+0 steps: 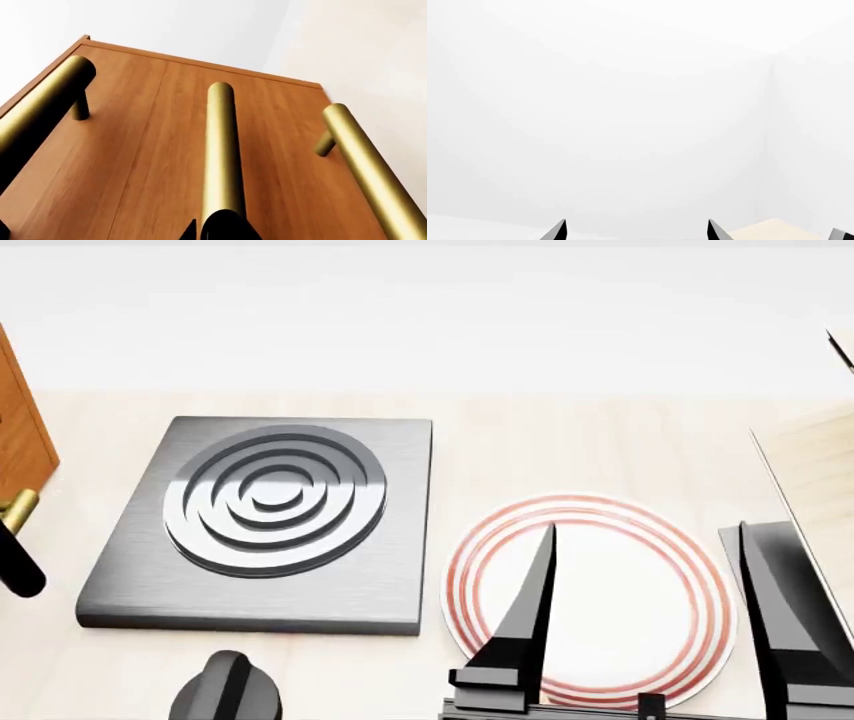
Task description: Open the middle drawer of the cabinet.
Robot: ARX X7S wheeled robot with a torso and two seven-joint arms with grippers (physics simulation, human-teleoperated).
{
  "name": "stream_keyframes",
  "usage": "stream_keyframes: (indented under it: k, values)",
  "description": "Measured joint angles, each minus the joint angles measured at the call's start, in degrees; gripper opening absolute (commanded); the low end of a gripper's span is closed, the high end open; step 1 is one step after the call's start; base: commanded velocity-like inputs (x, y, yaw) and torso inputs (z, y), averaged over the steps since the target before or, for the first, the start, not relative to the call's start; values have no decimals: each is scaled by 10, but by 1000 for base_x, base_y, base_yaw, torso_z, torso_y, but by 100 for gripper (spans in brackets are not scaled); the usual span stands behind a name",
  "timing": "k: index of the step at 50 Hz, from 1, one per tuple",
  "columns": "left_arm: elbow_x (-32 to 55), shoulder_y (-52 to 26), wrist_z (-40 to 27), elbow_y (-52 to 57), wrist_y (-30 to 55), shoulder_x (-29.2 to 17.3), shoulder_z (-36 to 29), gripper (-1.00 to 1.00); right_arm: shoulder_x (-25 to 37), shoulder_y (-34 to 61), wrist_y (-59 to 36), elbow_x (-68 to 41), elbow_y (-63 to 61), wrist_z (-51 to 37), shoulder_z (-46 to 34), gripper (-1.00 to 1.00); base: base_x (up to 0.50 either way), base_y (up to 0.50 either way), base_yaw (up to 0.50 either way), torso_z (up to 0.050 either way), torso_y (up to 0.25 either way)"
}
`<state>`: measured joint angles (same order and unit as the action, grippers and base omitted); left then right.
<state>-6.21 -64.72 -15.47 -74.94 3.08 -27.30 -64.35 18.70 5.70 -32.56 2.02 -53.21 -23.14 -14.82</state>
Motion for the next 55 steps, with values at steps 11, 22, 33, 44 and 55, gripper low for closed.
stream_keyframes:
  k: [11, 22, 33, 44, 55]
  values:
    - [25, 0, -15, -1, -12, -3, -31, -100, 2, -1, 0, 0, -1, -2, -1, 100, 0, -1, 0, 0, 0]
    - [38, 8, -22, 49, 6, -21, -47, -100, 4, -1, 0, -1, -2, -4, -1, 100, 0, -1, -2, 0, 0]
    - [29, 18, -15, 123, 44, -45, -45, -100, 6, -1, 1, 0, -2, -6, -3, 100, 0, 0, -1, 0, 2]
    - [0, 34, 7, 225, 97, -72, -28, -100, 6, 1, 1, 2, -2, -7, -8, 100, 0, -2, 0, 0, 4]
    - [-4, 46, 12, 307, 121, -90, -39, -100, 7, 2, 2, 0, -1, -8, -7, 100, 0, -1, 0, 0, 3]
